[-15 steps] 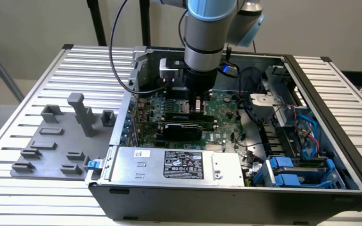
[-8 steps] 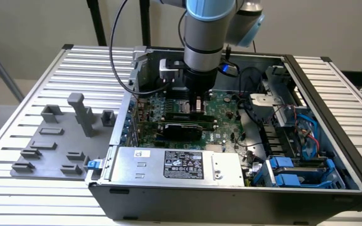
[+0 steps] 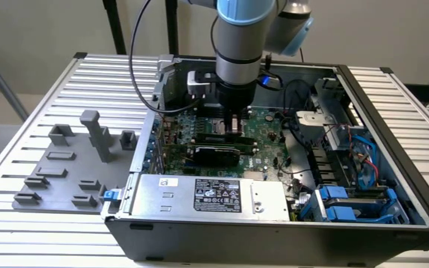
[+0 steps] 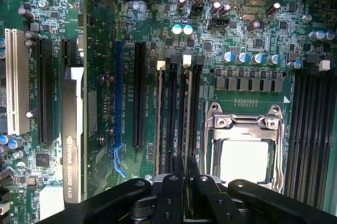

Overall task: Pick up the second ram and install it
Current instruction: 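Insert the second ram into the second slot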

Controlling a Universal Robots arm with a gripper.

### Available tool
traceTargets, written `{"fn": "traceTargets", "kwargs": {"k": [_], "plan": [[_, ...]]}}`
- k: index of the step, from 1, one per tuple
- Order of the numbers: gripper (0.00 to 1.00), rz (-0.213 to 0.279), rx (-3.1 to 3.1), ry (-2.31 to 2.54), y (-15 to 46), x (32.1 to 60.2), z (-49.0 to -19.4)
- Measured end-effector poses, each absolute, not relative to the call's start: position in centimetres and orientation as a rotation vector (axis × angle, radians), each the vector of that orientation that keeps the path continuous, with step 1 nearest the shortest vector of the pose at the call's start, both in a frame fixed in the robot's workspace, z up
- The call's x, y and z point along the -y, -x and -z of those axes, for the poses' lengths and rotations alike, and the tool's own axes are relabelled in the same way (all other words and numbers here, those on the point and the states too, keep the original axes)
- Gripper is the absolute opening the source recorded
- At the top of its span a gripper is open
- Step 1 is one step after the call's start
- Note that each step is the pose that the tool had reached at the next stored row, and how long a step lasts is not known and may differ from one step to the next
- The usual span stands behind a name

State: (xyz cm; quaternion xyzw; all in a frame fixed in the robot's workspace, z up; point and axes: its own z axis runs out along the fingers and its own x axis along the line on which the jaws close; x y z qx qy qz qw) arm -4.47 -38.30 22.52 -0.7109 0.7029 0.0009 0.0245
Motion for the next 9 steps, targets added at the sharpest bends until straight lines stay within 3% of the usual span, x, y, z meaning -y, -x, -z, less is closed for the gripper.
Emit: {"fn": "traceTargets", "kwargs": {"k": [9], "plan": [[0.14, 0.000, -2.170, 2.206, 4.79, 38.31, -22.53]]}}
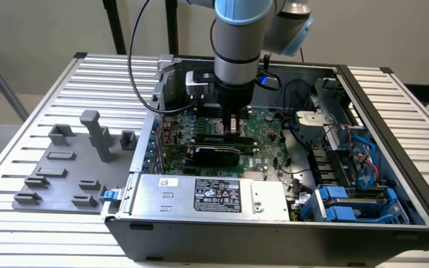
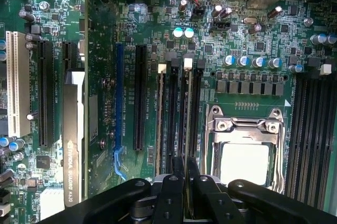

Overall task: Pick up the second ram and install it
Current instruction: 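Insert the second ram into the second slot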

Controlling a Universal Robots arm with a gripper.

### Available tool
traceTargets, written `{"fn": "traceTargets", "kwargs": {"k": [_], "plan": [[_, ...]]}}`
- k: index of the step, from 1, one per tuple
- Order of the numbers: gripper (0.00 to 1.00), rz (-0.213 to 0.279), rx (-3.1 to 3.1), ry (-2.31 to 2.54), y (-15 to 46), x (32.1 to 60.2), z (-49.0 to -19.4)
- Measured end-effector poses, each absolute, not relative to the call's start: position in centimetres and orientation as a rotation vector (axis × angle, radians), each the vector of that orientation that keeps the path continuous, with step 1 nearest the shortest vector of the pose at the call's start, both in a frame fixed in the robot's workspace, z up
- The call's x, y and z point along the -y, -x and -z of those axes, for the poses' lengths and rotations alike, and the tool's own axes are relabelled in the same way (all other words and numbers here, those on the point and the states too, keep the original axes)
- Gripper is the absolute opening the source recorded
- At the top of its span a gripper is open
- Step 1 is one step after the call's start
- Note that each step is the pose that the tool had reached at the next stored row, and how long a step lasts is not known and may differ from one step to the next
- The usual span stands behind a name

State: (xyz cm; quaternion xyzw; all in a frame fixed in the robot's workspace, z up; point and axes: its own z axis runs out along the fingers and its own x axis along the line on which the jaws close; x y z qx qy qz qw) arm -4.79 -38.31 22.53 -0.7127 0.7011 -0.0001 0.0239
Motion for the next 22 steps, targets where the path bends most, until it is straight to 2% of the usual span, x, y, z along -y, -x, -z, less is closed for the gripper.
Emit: {"fn": "traceTargets", "kwargs": {"k": [22], "plan": [[0.14, 0.043, -2.152, 2.194, 5.25, 38.26, -22.54]]}}
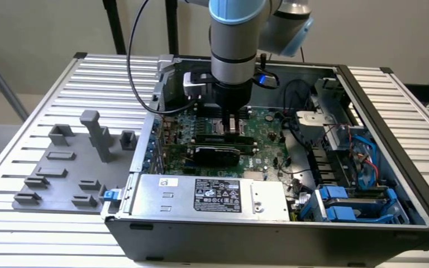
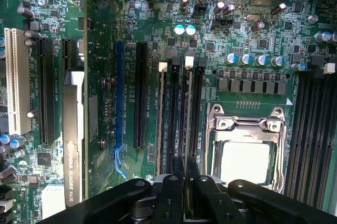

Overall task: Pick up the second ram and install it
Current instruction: 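Insert the second ram into the second slot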

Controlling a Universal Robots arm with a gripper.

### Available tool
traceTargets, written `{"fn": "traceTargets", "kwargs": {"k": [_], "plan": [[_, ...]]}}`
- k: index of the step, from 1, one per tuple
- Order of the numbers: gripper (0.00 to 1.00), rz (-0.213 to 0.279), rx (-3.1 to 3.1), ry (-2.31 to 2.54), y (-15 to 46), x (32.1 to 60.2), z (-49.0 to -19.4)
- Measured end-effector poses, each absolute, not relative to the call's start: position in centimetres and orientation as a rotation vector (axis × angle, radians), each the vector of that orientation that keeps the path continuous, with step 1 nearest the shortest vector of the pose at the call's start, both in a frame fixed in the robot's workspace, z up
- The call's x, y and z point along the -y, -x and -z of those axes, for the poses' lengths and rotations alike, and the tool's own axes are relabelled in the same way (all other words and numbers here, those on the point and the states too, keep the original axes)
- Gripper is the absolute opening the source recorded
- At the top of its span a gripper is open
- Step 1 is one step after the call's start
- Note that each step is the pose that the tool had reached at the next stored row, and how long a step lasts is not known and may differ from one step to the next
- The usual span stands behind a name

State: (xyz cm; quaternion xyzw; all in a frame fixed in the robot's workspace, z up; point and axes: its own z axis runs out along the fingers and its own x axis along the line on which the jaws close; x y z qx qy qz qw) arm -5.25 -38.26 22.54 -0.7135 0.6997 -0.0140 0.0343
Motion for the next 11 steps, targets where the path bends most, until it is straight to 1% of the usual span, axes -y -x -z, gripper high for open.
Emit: {"fn": "traceTargets", "kwargs": {"k": [11], "plan": [[0.14, 0.070, -2.144, 2.187, 5.66, 38.23, -22.52]]}}
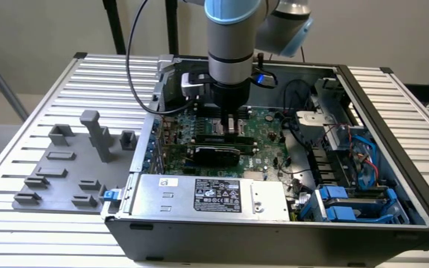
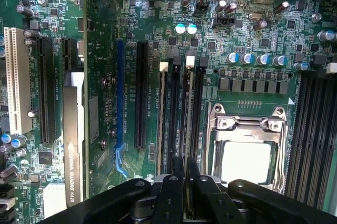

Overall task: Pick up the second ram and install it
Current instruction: 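Insert the second ram into the second slot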

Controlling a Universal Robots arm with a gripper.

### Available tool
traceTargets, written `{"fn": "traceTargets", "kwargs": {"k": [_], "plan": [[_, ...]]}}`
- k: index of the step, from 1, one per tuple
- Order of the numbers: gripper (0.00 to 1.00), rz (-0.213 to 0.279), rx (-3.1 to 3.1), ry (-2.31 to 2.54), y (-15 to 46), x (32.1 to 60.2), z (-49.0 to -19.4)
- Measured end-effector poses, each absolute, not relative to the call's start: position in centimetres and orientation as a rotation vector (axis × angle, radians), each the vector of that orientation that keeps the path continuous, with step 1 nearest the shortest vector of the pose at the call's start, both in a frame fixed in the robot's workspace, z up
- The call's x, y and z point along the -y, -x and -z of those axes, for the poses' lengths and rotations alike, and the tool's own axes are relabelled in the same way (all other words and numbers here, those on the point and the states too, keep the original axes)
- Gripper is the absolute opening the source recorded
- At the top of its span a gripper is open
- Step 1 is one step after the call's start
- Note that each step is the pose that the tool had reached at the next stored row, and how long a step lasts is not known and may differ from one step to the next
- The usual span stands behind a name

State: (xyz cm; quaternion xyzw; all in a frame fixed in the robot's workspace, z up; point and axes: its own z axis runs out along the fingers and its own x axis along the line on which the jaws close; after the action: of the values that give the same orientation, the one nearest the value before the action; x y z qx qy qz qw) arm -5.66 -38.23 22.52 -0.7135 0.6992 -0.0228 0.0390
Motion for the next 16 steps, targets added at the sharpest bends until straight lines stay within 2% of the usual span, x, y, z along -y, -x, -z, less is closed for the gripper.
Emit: {"fn": "traceTargets", "kwargs": {"k": [8, 9, 16], "plan": [[0.15, 0.081, -2.142, 2.186, 5.87, 38.23, -22.52], [0.22, 0.081, -2.142, 2.186, 5.87, 38.23, -22.52], [0.22, 0.081, -2.141, 2.185, 5.87, 38.22, -22.92]]}}
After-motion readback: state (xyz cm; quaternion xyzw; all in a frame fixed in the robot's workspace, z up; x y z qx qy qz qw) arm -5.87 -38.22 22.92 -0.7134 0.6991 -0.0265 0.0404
